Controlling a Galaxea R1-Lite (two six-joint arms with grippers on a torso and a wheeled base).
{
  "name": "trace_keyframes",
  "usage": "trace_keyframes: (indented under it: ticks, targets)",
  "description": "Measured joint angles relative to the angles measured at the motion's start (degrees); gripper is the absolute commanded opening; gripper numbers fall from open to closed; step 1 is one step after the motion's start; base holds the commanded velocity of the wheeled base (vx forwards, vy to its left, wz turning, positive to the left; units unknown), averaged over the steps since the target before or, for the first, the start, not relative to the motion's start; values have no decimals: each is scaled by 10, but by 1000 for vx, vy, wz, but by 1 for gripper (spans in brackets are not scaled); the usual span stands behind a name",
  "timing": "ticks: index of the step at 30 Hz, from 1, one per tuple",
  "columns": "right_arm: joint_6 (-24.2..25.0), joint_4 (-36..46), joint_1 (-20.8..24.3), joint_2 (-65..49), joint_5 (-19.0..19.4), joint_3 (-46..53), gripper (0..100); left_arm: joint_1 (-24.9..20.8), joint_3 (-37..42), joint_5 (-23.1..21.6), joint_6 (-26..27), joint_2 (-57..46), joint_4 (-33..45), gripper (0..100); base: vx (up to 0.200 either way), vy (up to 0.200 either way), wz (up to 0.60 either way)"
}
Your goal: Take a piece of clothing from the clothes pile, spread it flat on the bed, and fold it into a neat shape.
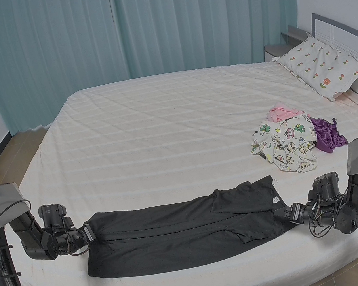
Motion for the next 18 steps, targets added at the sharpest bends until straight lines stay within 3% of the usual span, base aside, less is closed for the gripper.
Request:
trace_keyframes:
  ticks: [18]
  targets:
    - [5, 0, -40, -9, 13, -15, 100, 74, -5, -36, 0, -63, 81, 0, 0, 0, 0]
